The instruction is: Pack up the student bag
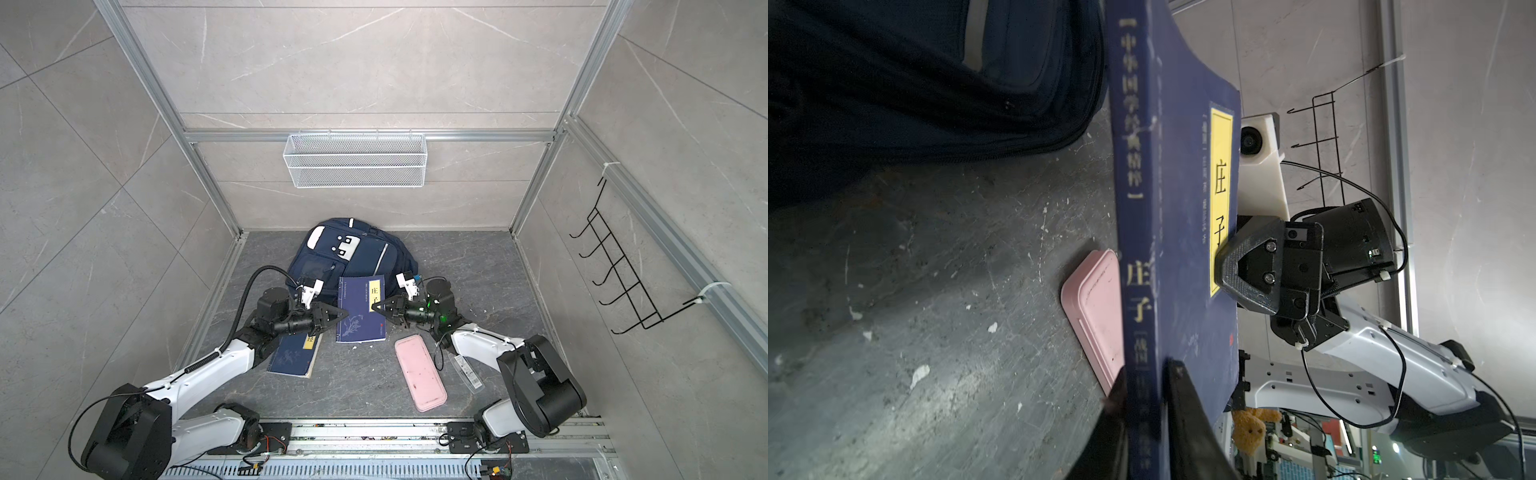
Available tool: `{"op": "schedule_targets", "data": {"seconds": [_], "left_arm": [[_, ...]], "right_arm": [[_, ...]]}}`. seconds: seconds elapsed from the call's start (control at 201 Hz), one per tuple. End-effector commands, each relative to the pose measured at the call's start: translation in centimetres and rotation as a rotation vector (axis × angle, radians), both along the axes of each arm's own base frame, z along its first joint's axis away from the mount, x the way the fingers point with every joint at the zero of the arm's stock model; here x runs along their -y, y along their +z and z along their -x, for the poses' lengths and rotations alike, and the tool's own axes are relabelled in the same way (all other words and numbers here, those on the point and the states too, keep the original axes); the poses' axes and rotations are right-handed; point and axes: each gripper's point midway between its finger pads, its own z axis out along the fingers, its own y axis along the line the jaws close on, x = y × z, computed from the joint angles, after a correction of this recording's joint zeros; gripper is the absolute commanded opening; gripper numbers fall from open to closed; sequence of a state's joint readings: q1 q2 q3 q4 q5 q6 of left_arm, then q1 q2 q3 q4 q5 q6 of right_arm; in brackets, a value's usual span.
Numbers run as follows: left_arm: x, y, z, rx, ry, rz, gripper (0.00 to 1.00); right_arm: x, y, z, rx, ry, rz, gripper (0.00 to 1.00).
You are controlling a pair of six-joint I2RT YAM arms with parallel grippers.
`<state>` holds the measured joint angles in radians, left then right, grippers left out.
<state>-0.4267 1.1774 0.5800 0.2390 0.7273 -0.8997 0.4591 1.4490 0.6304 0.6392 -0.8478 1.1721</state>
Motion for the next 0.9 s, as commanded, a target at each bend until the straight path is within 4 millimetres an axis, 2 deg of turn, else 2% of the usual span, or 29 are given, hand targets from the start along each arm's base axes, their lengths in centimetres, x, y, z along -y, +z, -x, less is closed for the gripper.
{"op": "schedule_targets", "data": {"seconds": [0.0, 0.109, 0.294, 0.378, 0.498, 0.737, 0.891], "left_arm": [[-0.6, 0.0, -0.8, 0.033, 0.022, -0.087, 0.36], [-1.0, -0.2, -1.3, 0.039, 0.038, -0.143, 0.41], [-1.6, -1.1, -2.8, 0.027, 0.073, -0.249, 0.40], [-1.3, -1.2, -3.8, 0.029, 0.074, -0.283, 0.39], [-0.2, -1.3, -5.2, 0.044, 0.056, -0.377, 0.37], [3.1, -1.2, -7.7, 0.140, -0.009, -0.700, 0.35], [4.9, -1.8, -9.6, 0.194, -0.052, -0.894, 0.36]], "right_arm": [[1.6, 2.6, -1.3, 0.083, -0.060, 0.010, 0.00], [4.2, 2.9, -2.5, 0.070, -0.124, 0.014, 0.00], [8.5, 3.2, -4.0, 0.050, -0.247, 0.055, 0.00], [10.3, 3.4, -4.4, 0.064, -0.300, 0.093, 0.00], [12.3, 4.1, -4.5, 0.070, -0.364, 0.143, 0.00], [15.6, 4.7, -3.4, 0.088, -0.478, 0.257, 0.00], [16.8, 4.7, -2.3, 0.093, -0.501, 0.317, 0.00]]}}
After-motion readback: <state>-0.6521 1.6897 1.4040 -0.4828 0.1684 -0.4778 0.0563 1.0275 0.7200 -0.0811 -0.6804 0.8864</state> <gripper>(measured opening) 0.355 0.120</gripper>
